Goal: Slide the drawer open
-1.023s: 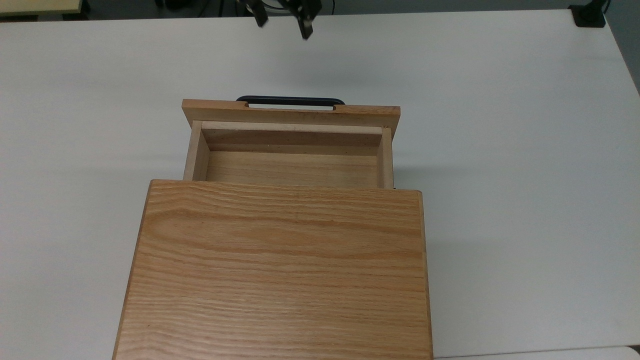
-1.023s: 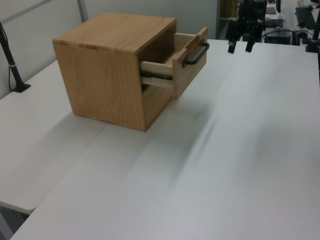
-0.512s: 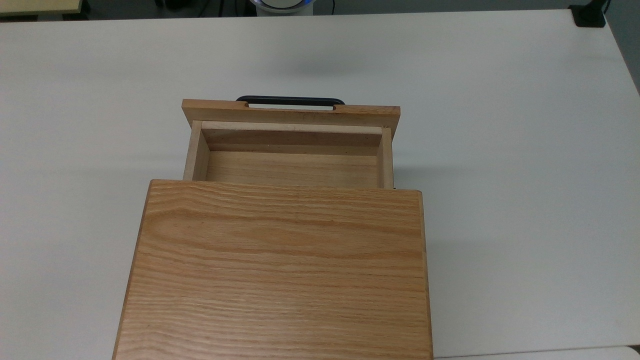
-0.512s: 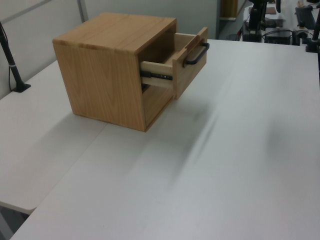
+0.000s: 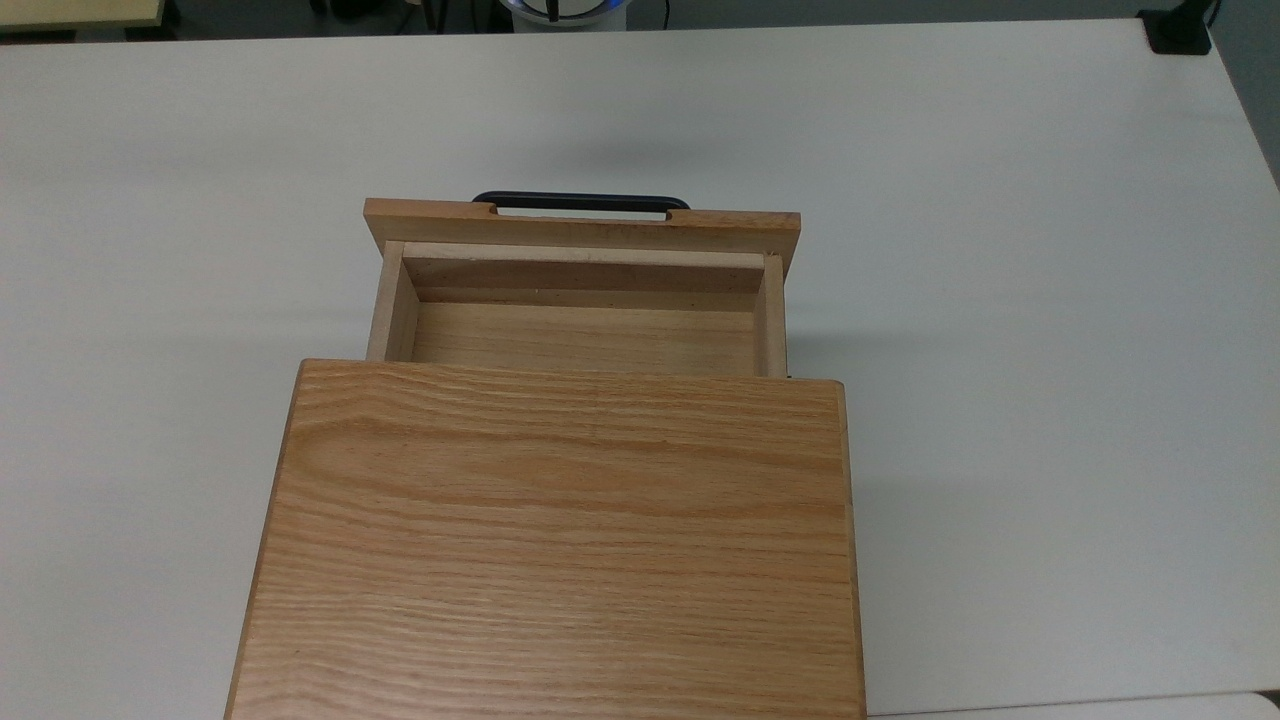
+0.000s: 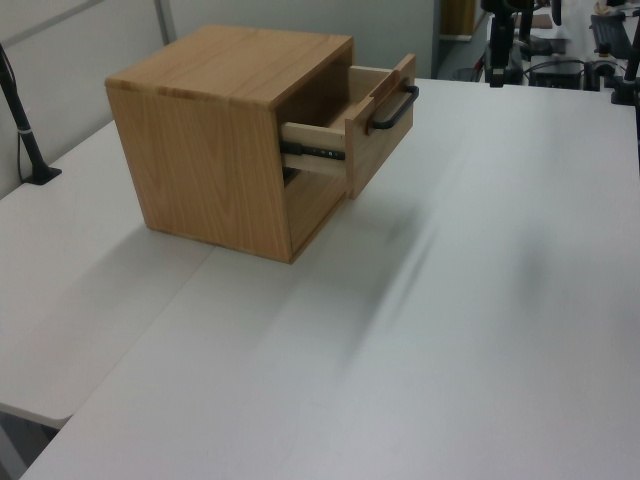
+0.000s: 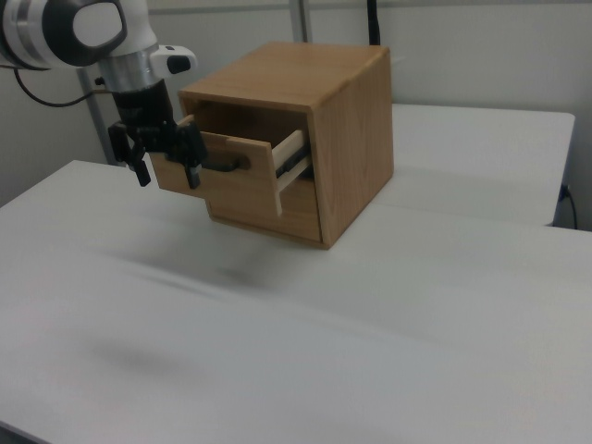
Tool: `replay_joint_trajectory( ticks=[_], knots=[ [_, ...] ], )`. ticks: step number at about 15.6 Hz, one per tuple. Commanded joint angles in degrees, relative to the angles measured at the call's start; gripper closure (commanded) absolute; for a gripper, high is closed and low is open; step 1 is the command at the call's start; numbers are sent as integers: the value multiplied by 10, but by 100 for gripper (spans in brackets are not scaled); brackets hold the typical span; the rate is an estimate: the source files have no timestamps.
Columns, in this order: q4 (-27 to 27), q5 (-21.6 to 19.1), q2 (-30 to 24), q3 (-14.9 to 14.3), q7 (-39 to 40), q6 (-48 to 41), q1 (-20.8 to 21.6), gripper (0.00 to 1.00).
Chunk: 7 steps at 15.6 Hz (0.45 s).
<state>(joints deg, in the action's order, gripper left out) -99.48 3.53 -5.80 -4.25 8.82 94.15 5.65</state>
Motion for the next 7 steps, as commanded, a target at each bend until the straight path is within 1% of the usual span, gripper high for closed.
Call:
replay_joint_trajectory(
  ticks=[1, 3, 7],
  knots=[
    [47, -3, 43, 1, 5, -23, -13, 0],
    [66, -3, 56, 1, 4, -34, -13, 0],
    [67, -3, 54, 0, 4, -34, -13, 0]
  ],
)
